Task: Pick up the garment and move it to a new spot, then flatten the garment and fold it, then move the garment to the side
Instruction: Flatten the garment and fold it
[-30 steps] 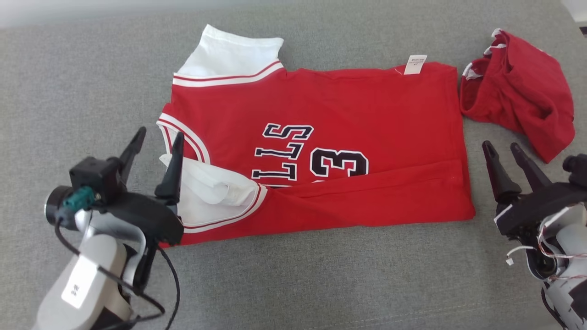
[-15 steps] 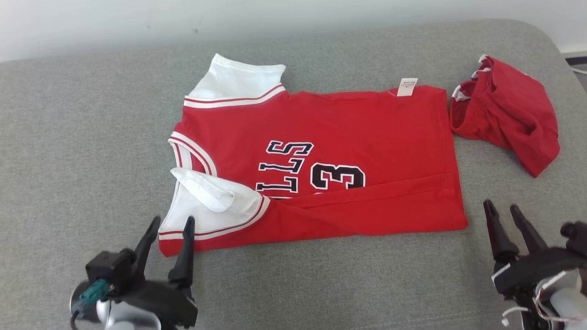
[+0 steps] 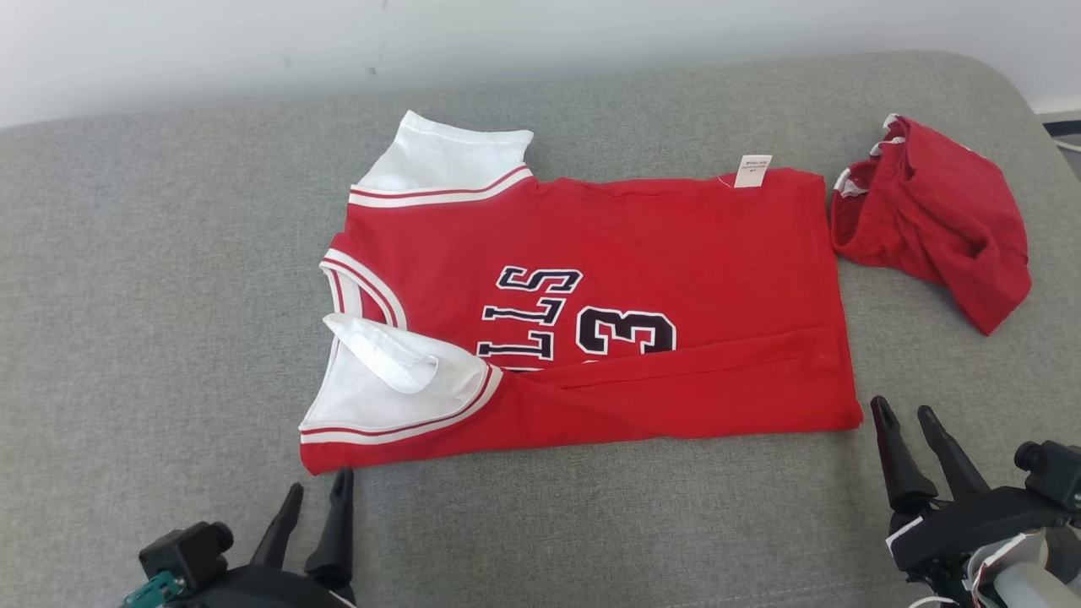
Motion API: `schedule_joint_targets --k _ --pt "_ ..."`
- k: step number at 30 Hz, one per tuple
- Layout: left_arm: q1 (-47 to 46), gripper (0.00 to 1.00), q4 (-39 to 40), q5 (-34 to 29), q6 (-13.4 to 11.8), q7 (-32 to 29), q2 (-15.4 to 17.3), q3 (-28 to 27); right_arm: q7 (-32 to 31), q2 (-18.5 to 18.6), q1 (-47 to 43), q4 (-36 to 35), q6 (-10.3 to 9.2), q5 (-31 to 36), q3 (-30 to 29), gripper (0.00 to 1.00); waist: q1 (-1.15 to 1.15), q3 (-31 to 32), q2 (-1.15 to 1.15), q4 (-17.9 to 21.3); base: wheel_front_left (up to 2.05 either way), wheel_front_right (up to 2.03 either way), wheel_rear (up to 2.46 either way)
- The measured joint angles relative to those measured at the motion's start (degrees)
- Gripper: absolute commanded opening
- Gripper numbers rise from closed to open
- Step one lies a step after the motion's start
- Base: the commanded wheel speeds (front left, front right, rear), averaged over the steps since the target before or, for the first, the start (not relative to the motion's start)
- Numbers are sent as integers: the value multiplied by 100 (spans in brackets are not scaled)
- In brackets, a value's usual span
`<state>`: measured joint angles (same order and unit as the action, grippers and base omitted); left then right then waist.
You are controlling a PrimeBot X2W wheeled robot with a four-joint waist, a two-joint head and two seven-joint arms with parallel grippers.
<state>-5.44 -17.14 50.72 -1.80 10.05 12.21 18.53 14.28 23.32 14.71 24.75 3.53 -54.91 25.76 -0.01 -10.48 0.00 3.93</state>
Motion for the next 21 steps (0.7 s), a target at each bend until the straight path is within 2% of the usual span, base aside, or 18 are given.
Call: schedule_joint_targets --k 7,14,19,20,21 --pt "-28 100 -330 592 52 -286 -120 -327 1 -29 13 -188 0 108 4 100 1 0 0 121 0 0 0" --pt "-246 100 -485 1206 230 -591 -304 -584 1 20 -3 -269 0 143 -75 100 1 -40 0 218 0 0 0" --pt "-404 100 -570 1432 238 -694 -333 -750 1 23 -4 -361 0 144 -114 100 1 -98 0 266 0 0 0" --pt "-444 84 -609 1443 240 -701 -350 -771 1 23 -4 -360 0 144 -126 100 1 -108 0 273 0 0 0" --pt "-486 63 -631 1499 240 -701 -379 -814 1 22 -7 -359 0 143 -130 100 1 -114 0 277 0 0 0"
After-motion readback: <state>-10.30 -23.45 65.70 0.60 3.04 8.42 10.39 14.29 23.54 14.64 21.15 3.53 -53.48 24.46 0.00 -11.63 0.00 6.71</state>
